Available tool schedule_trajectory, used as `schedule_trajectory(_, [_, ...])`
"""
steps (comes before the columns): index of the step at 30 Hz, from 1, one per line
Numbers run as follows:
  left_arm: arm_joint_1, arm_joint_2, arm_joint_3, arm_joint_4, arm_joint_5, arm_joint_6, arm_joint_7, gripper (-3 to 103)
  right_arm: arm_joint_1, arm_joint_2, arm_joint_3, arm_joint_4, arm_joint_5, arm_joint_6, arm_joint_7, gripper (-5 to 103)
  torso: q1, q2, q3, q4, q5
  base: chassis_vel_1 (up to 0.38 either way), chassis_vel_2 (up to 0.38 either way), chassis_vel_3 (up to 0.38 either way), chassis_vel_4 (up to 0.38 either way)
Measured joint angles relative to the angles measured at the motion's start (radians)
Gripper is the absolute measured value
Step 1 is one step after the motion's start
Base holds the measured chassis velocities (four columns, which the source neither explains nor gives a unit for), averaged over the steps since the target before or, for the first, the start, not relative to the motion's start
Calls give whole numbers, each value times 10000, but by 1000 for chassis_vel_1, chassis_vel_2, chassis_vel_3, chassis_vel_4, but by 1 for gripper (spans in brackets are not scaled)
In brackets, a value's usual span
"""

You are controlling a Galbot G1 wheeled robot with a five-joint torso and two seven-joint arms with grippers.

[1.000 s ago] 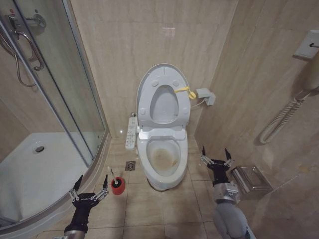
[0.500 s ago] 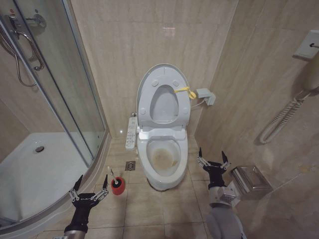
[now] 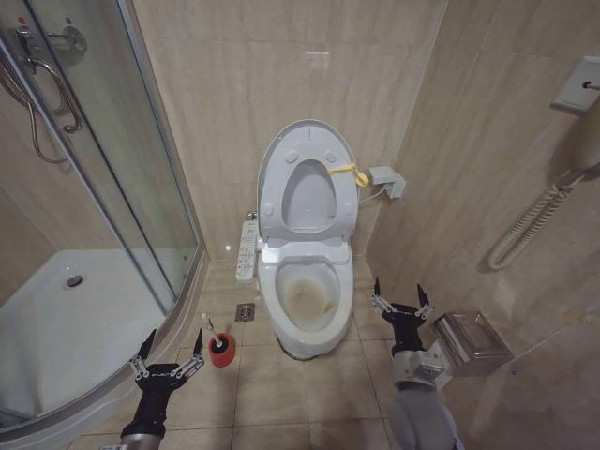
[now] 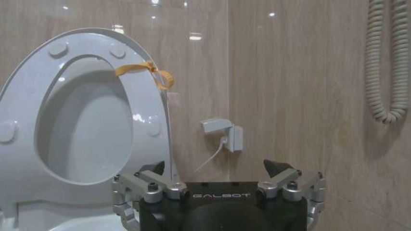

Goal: Open the toilet lid, clean the toilet bowl with a toilet brush, close the toilet lid, and flush.

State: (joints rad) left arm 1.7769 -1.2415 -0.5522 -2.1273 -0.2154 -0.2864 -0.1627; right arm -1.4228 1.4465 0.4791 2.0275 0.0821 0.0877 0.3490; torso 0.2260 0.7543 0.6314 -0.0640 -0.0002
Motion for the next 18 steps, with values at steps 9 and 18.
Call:
schedule_trajectory(9, [0,0,0,0,0,0,0,100,6,-7,-5,-7,7,-9,6,100,0,0,0,0,0,0,0,0,0])
schedule_trajectory(18, [0,0,0,0,0,0,0,100,11,-8,-7,-13,12,-10,7,100,0,1,0,0,0,0,0,0,0])
